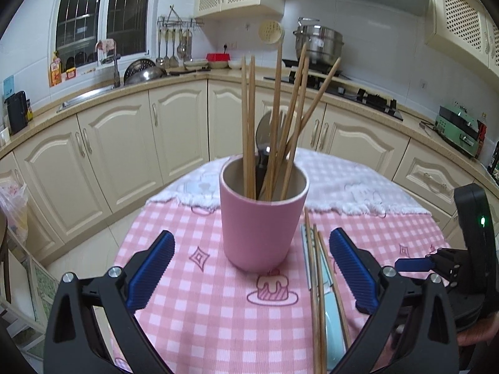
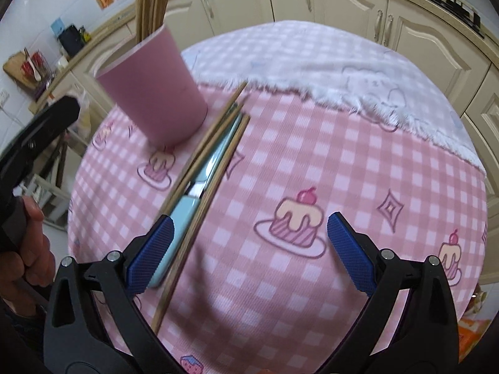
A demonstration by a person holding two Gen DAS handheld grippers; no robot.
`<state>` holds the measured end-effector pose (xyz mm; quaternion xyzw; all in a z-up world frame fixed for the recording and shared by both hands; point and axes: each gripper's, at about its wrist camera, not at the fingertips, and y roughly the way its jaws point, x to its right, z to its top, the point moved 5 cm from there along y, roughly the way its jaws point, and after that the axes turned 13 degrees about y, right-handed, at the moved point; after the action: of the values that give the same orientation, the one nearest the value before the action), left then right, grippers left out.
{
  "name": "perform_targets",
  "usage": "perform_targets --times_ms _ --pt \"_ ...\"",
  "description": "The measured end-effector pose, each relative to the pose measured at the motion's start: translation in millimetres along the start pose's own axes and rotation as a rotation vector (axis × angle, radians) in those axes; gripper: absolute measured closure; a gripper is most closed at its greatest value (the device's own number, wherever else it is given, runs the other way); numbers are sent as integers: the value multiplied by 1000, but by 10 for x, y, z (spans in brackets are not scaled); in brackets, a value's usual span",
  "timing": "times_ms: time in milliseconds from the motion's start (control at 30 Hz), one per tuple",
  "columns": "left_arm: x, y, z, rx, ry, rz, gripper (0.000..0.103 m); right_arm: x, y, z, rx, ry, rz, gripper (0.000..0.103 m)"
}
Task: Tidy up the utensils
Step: 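Move both open tools back down toward the remaining chopsticks and blue knife, then grasp a wooden chopstick with the left tool while the right tool grasps another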
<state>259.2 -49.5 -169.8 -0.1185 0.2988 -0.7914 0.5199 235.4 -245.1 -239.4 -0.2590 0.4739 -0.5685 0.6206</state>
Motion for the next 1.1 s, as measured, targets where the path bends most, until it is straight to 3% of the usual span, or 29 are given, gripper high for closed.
perform_targets --times_ms 133,500,1100 --pt "9 61 -112 -36 0 -1 6 -79 148 -140 -30 -47 -54 6" --pt "78 240 -320 -122 27 -18 6 -252 145 -248 9 -179 -198 6" --pt "349 699 -452 -275 180 -89 6 25 207 -141 3 -107 -169 6"
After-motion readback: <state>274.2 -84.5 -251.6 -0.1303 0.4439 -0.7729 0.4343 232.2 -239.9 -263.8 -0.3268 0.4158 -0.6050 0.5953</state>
